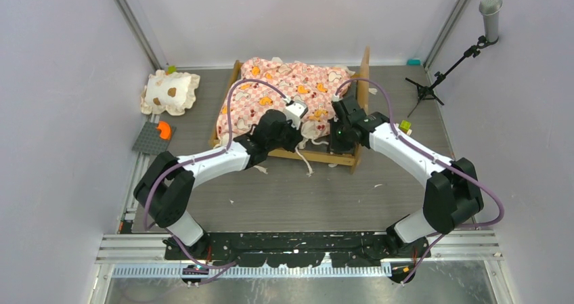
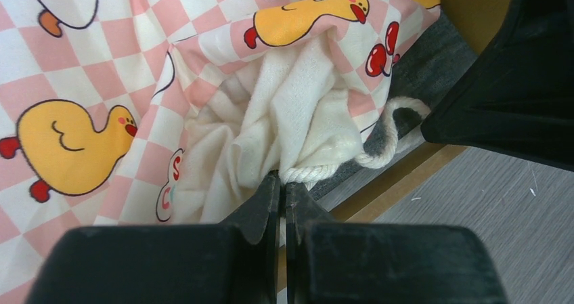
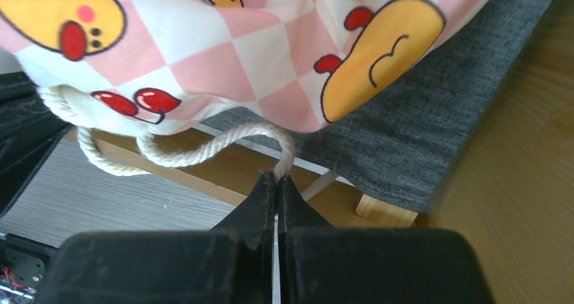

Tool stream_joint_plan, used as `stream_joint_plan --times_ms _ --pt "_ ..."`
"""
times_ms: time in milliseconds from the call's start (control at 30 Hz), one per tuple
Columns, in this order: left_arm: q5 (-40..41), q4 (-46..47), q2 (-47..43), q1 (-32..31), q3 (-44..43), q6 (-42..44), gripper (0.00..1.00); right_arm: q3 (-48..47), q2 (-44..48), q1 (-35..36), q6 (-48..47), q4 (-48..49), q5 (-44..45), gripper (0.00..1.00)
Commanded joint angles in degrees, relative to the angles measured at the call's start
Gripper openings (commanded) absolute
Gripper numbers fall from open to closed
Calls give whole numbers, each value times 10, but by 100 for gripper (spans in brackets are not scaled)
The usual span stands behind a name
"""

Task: Set up the pet bed
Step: Cross the ropes on the bed frame.

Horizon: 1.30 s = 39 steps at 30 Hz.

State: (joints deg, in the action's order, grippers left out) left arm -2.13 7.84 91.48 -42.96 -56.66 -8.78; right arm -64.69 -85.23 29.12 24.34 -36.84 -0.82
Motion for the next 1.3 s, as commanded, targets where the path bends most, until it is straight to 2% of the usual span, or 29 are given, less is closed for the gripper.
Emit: stream_joint_plan --times_ms 0,133,300,633,1167,1267 --pt "-34 1 5 4 -10 -3 0 13 22 -1 2 13 -6 1" --pt "-59 3 5 3 -9 -8 0 17 18 0 -3 7 0 3" --pt "-96 1 3 2 -7 -17 0 2 44 -1 -3 -9 6 24" --pt "-104 15 8 -17 -4 -44 0 -49 125 0 -19 -46 35 40" --pt "-97 18 -7 -88 8 -118 0 17 254 0 -12 -47 60 43" --pt "-89 19 5 -108 2 -126 4 30 269 0 -8 -45 62 43"
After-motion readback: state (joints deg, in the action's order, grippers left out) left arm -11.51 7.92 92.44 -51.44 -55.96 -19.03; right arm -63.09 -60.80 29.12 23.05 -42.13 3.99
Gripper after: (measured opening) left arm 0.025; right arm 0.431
